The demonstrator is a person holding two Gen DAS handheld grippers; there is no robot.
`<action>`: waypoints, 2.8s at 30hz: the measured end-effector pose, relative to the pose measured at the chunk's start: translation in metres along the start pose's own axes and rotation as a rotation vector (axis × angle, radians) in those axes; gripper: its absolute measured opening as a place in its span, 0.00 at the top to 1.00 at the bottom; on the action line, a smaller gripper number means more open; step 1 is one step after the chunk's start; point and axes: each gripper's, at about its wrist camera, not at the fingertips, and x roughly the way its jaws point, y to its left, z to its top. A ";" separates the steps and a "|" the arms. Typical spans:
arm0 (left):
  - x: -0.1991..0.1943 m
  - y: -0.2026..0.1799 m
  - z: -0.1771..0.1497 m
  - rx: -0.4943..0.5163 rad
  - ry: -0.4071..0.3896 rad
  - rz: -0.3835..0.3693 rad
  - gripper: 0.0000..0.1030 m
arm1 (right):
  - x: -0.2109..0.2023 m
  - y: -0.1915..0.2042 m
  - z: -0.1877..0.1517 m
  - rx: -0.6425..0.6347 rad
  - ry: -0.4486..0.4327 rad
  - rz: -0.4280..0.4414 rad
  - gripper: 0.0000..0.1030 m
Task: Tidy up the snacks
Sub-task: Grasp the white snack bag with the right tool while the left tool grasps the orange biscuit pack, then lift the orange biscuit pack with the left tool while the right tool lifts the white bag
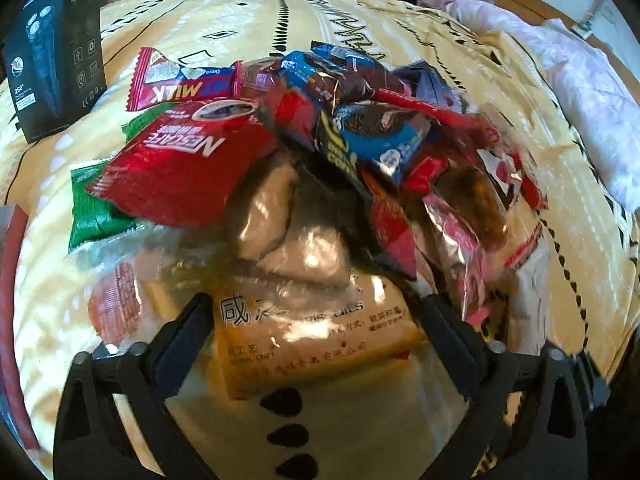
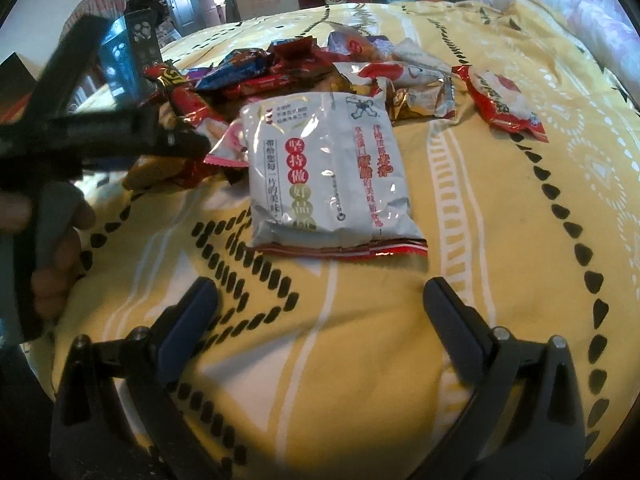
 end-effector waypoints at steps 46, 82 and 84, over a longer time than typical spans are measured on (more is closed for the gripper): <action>-0.041 0.027 -0.096 0.108 -0.142 0.143 0.00 | -0.010 -0.008 -0.003 0.071 0.074 -0.009 0.00; -0.113 0.020 -0.089 0.129 -0.198 0.163 0.22 | 0.015 -0.011 0.056 0.032 0.101 0.009 0.25; -0.118 0.018 -0.086 0.133 -0.212 0.161 0.22 | 0.012 -0.014 0.054 0.053 0.096 0.012 0.29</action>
